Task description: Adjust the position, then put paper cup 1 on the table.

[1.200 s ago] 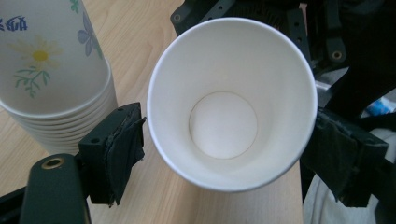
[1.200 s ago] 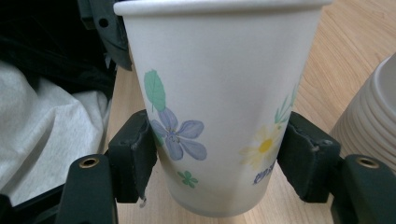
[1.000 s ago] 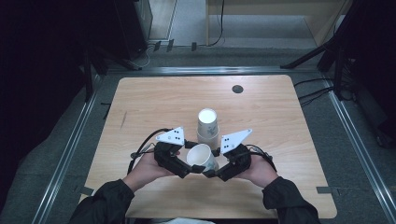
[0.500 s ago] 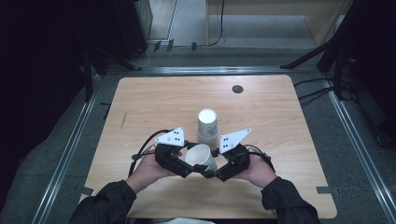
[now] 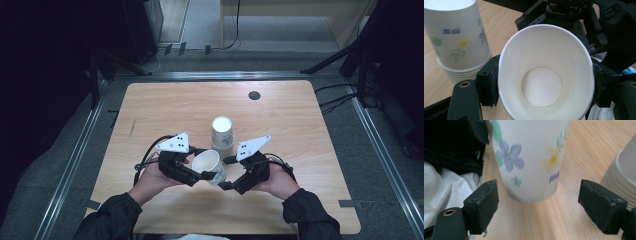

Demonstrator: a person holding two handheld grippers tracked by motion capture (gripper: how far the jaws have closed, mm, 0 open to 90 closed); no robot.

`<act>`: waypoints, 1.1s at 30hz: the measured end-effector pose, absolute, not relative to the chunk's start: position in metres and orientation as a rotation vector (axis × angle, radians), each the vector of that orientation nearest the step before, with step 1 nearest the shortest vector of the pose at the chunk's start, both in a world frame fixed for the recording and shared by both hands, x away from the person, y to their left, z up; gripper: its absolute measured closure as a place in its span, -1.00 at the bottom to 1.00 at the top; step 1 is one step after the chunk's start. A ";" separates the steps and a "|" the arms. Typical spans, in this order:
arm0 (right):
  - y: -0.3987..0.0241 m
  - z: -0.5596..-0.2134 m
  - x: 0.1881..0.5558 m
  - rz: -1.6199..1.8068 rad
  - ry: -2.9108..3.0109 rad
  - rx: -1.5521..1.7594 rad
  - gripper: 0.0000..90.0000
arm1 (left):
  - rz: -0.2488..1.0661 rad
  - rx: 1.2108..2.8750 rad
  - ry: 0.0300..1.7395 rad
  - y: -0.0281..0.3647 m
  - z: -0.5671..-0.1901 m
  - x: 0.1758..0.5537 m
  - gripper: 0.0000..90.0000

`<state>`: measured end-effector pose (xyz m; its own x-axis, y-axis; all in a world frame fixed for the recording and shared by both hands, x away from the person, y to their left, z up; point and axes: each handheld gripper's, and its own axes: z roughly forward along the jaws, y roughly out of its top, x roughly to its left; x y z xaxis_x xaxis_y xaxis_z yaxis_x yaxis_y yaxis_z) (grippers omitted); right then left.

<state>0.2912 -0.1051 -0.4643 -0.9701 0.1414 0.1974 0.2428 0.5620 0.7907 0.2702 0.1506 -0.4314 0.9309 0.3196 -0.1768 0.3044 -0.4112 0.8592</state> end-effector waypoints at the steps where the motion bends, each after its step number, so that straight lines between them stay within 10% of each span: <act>1: -0.106 -0.464 0.292 -1.386 -2.687 -0.329 -0.62 | 0.020 2.020 0.449 0.153 -0.431 0.270 -0.44; 33: -0.132 -0.453 0.314 -1.363 -2.741 -0.538 -0.45 | 0.213 2.061 0.742 0.232 -0.443 0.279 -0.44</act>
